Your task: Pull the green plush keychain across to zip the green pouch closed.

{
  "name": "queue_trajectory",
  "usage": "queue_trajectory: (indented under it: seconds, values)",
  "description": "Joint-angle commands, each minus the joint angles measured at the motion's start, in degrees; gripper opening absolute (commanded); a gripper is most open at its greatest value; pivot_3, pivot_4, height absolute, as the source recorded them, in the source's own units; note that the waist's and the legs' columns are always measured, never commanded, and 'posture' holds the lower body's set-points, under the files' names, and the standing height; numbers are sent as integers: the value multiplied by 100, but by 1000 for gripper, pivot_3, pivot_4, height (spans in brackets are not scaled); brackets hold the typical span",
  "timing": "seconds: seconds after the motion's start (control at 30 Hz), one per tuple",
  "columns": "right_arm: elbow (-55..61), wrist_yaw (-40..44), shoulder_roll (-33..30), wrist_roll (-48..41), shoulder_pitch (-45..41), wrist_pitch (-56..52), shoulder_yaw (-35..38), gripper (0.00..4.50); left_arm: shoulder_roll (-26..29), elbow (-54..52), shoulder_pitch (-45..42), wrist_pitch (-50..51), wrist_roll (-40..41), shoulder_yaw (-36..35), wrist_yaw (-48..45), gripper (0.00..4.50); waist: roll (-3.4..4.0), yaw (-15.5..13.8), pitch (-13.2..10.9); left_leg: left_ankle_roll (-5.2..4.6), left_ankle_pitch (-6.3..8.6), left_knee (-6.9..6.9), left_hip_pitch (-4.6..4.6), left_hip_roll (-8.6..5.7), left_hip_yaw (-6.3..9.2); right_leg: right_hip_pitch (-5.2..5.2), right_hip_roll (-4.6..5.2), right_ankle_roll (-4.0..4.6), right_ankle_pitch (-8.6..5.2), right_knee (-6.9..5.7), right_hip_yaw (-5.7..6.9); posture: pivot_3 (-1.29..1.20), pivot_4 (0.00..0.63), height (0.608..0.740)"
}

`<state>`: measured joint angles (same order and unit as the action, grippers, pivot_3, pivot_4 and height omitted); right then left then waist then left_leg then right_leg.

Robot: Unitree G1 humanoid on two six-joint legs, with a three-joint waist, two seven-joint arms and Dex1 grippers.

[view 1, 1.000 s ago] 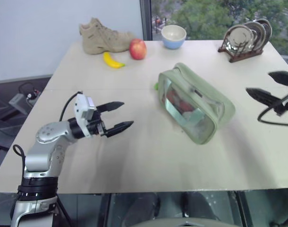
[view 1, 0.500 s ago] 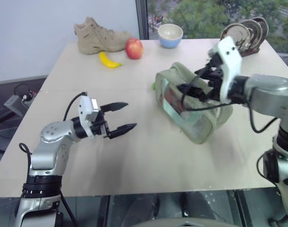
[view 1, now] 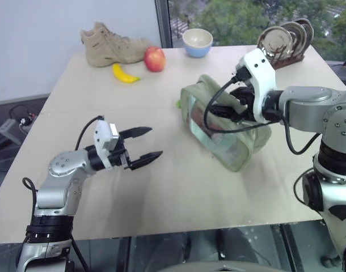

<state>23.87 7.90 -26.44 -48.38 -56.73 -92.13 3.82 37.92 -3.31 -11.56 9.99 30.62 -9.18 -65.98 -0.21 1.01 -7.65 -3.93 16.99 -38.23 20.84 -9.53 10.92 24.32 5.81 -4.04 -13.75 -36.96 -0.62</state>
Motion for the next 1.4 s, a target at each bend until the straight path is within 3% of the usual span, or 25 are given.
queue_trajectory:
  seconds: [0.03, 0.37, 0.47, 0.57, 0.73, 0.93, 1.1, 1.23, 1.4]
  values:
    - [180, -35, 11, 135, -42, -37, 87, 4500, 16, -142, -69, -81, 10, -56, 33, 4474, 0, -5, 0, 0, 0, 0, 0, -1, 0, 0, 0, 0, 0, 0, 0, 0, 150, 740]
    - [283, 169, -25, 223, 85, -37, -242, 4500, -15, -107, -103, -117, -34, 3, 79, 4474, 0, 0, 0, 0, 0, -1, 0, -1, -2, 2, 0, 0, 0, -2, -2, 0, 150, 740]
    - [316, 281, -108, 336, 178, 71, -432, 3697, -18, -122, -94, -123, -45, 11, 94, 4500, 0, -1, 0, 0, 0, -1, 1, -1, -3, 2, 1, 0, 0, -2, -2, 0, 150, 740]
    - [390, 503, -281, 426, 290, 337, -647, 2587, -14, -127, -78, -129, -50, 15, 113, 4500, 0, -3, 0, 0, 0, -1, 1, -1, -3, 2, 1, 0, 0, -2, -3, 0, 150, 740]
    - [689, 1521, -858, 898, 665, 2068, -1147, 126, -43, -118, -63, -133, -59, 17, 193, 4500, 0, -8, 0, 0, 0, -2, 1, -1, -4, 2, 1, -1, 0, 0, -2, 0, 150, 740]
    - [375, 3934, -2166, 2157, 1230, 5276, -1768, 47, -102, -60, -79, -62, -46, -16, 302, 4500, -1, -14, -1, 0, 0, -5, 2, -1, -6, 1, 1, -2, 0, 2, -2, 0, 150, 740]
    - [-590, 5348, -2642, 2858, 1430, 7191, -1804, 47, -132, -33, -79, 21, -8, -53, 377, 4500, -2, -17, -2, 0, 0, -5, 1, 2, -9, 1, 0, -2, 0, 2, -4, 0, 150, 740]
    - [-1345, 6110, -2761, 3396, 1324, 8233, -1909, 47, -129, -50, -49, 102, 25, -68, 416, 4500, -3, -28, -2, 0, 0, -6, 1, 2, -9, 0, 0, -2, 0, 2, -4, 0, 150, 740]
    - [-1643, 6290, -2571, 3774, 1285, 8660, -1925, 47, -135, -119, 41, 279, 84, -105, 506, 4500, -3, -48, -2, 1, 0, -6, 1, 2, -8, 0, 0, -1, 0, 2, -3, 0, 150, 740]
